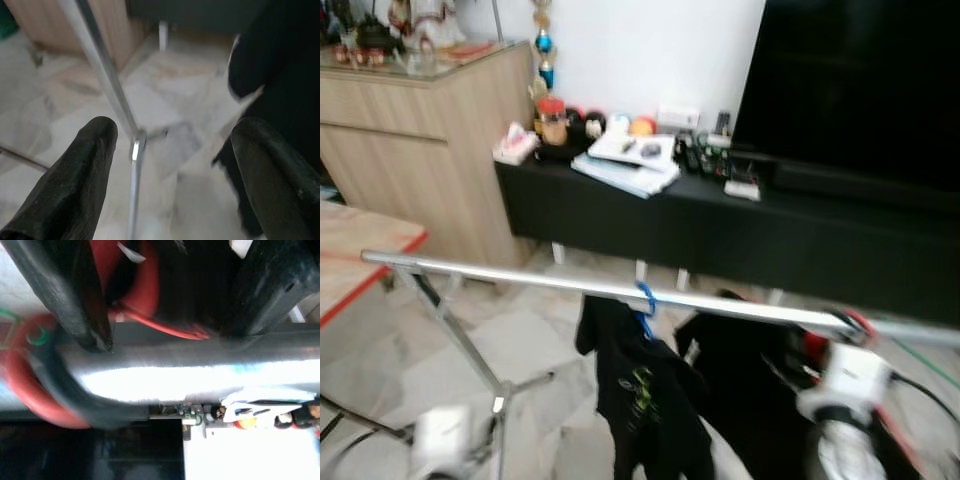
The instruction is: Hang hanger
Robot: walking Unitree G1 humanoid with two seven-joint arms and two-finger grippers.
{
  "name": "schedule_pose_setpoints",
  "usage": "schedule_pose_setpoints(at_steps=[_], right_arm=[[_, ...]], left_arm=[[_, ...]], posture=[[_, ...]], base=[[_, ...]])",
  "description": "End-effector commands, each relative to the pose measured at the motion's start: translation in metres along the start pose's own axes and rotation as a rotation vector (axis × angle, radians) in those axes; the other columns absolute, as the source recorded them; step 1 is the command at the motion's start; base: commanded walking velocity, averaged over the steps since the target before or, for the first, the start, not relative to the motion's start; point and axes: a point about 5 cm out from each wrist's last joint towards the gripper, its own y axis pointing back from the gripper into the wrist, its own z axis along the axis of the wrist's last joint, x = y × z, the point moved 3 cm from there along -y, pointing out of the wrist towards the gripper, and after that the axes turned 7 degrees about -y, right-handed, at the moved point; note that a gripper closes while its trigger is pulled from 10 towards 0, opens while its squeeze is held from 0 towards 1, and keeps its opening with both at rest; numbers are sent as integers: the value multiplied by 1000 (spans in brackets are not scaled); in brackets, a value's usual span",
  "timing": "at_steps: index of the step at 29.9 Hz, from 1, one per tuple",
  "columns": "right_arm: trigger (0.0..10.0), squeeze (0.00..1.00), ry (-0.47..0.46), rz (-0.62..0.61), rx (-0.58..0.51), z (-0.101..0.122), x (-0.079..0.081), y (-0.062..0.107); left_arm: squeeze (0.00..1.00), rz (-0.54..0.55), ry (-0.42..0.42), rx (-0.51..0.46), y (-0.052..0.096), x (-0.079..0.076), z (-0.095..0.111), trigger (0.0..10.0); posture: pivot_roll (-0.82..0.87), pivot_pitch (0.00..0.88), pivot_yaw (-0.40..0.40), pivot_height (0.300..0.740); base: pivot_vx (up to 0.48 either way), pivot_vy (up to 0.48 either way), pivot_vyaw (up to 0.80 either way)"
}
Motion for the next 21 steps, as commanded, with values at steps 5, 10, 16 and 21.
schedule_pose_setpoints(at_steps=[5, 10, 16, 21], right_arm=[[10000, 0, -29, 45, -16, 4, 18, 4], [10000, 0, -17, 22, -1, 2, 10, 11], [10000, 0, -5, -20, -8, 6, 2, 23], [10000, 0, 13, -91, -30, 14, -11, 33]], left_arm=[[0, 63, -23, 86, 17, 25, -25, 10000], [0, 67, -27, 99, 18, 26, -27, 10000], [0, 70, -29, 111, 16, 26, -29, 10000], [0, 68, -31, 116, 16, 26, -29, 10000]], posture=[[148, 0, -44, 740], [137, 0, -41, 740], [130, 0, -40, 740], [123, 0, -36, 740]], base=[[0, 0, 0], [0, 0, 0], [0, 0, 0], [0, 0, 0]])
